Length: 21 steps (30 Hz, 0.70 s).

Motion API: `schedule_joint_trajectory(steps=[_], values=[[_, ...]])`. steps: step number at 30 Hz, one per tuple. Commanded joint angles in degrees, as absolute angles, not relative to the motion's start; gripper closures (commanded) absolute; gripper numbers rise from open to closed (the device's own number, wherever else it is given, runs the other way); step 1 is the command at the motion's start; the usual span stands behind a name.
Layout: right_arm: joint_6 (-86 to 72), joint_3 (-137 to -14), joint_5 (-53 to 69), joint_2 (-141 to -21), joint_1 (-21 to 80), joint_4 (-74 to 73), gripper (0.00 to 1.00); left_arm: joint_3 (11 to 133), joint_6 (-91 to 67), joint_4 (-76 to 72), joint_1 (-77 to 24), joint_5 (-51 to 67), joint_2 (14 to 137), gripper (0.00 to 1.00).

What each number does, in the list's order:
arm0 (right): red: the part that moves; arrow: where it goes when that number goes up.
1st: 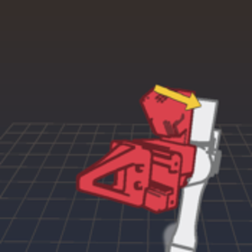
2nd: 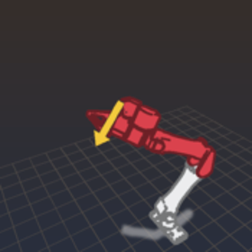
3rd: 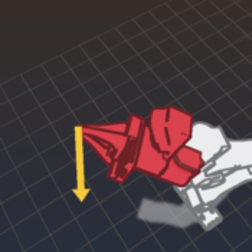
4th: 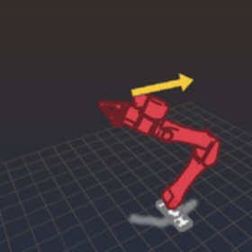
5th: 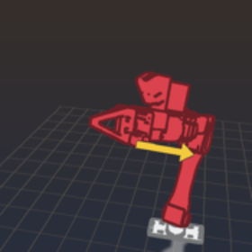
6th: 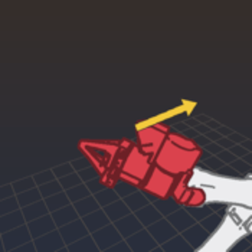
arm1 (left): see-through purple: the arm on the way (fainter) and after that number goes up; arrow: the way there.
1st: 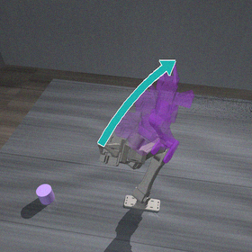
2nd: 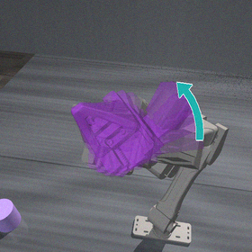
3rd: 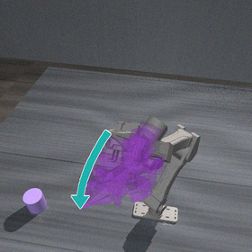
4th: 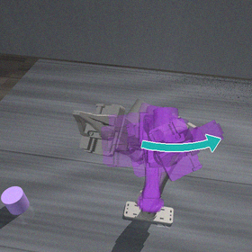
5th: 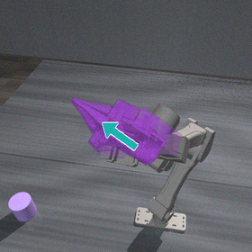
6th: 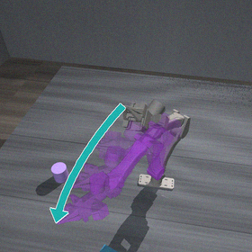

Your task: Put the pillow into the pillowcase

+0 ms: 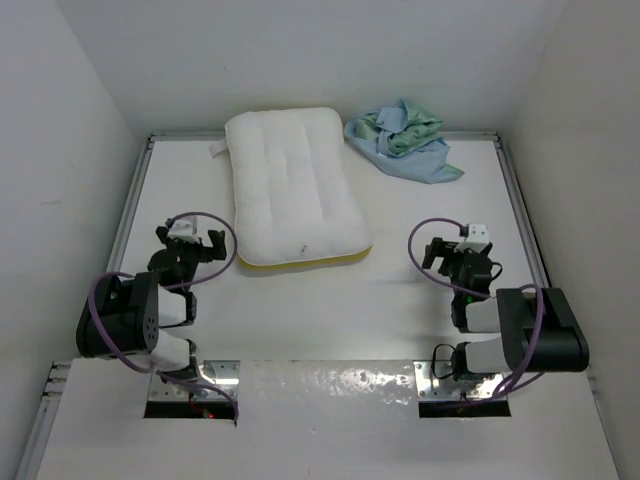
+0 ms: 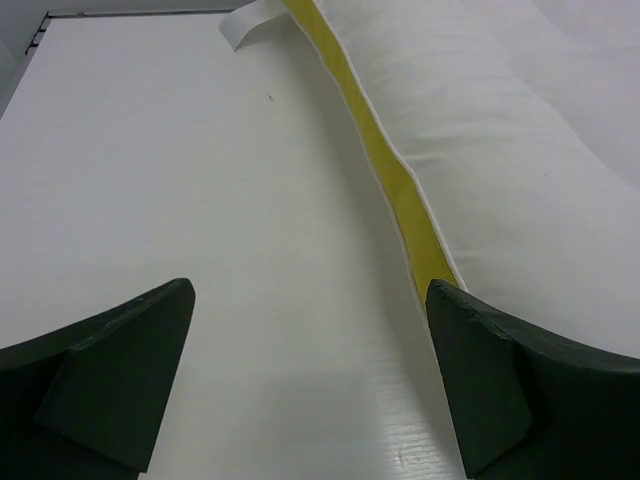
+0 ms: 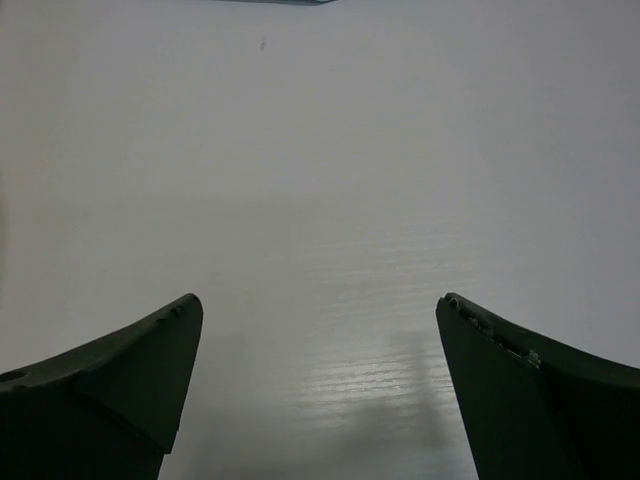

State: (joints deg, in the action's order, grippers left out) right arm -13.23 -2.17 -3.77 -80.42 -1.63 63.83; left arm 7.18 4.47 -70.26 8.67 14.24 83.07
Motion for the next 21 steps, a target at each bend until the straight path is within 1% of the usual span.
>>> schedule_joint_trajectory(steps=[1,2,3,4,5,6,7,8,9,10,11,12,13,14,15,16,17,18,19,20,21], values=[[-12.8,-1.1,-1.4,-75.1,-1.2,62.3,0.01,7.6,4.3,-74.9,8.4,15.5,83.5,0.00],[-12.1,-4.8,-0.3,-72.2,-1.3,48.5,0.01,7.6,4.3,-75.0,8.5,15.5,83.6,0.00],[-12.4,-8.5,-0.3,-69.8,-1.3,40.7,0.01,7.6,4.2,-75.0,8.5,15.5,83.6,0.00],[-13.2,-16.4,-0.5,-68.0,-1.3,29.4,0.01,7.6,4.3,-75.1,8.4,15.4,83.6,0.00],[-13.0,-20.4,-0.4,-66.5,-1.2,24.9,0.01,7.6,4.8,-75.4,8.5,15.3,83.6,0.00],[-10.0,-24.1,1.7,-66.2,-1.3,21.6,0.01,8.3,5.9,-75.4,9.1,22.8,83.5,0.00],[-8.0,-32.4,2.9,-66.4,-1.2,14.6,0.01,9.0,6.1,-75.0,10.1,28.9,82.0,0.00],[-6.3,-37.1,3.4,-67.5,-1.0,10.6,0.01,11.7,6.5,-64.8,14.1,36.1,80.5,0.00],[-3.1,-41.7,-0.3,-68.5,-0.4,6.7,0.01,18.8,6.0,-58.4,16.1,43.2,78.8,0.00],[-1.2,-50.9,-4.9,-69.7,0.3,0.4,0.01,23.4,9.8,-50.4,17.8,47.2,75.8,0.00],[1.4,-55.3,-9.8,-72.7,4.0,-2.4,0.01,29.1,21.5,-30.3,19.3,47.9,74.8,0.00],[8.7,-58.9,-14.6,-74.6,5.7,-4.1,0.01,41.9,25.4,-21.4,19.2,39.8,74.4,0.00],[12.7,-65.3,-22.9,-76.6,7.4,-6.7,0.01,47.6,28.4,-14.7,18.9,35.4,75.1,0.00],[15.8,-68.9,-26.2,-78.8,10.2,-8.9,0.02,57.8,33.2,-6.1,18.9,31.4,75.4,0.00],[17.9,-77.4,-25.3,-83.5,10.8,-12.4,0.27,62.6,35.1,-3.4,18.9,22.4,75.8,0.00],[16.5,-81.3,-21.7,-85.6,11.0,-21.2,0.99,66.7,36.5,-1.6,18.9,17.2,75.9,0.00],[9.2,-83.0,-19.5,-86.4,10.9,-21.5,1.00,74.4,36.7,-0.2,18.9,5.9,76.1,0.00],[7.0,-82.3,-16.0,-86.0,11.0,-20.6,1.00,78.0,34.3,-0.3,18.9,-0.6,76.5,0.00],[5.6,-81.0,-4.1,-85.6,11.4,-18.0,0.93,81.4,29.8,-0.5,19.0,-9.1,77.0,0.00],[5.3,-79.2,-0.2,-85.3,12.3,-15.8,0.66,88.7,18.6,3.0,19.1,-16.1,77.5,0.00],[3.8,-75.1,1.5,-85.2,13.9,-10.3,0.28,92.7,15.3,7.0,19.3,-21.0,78.9,0.00]])
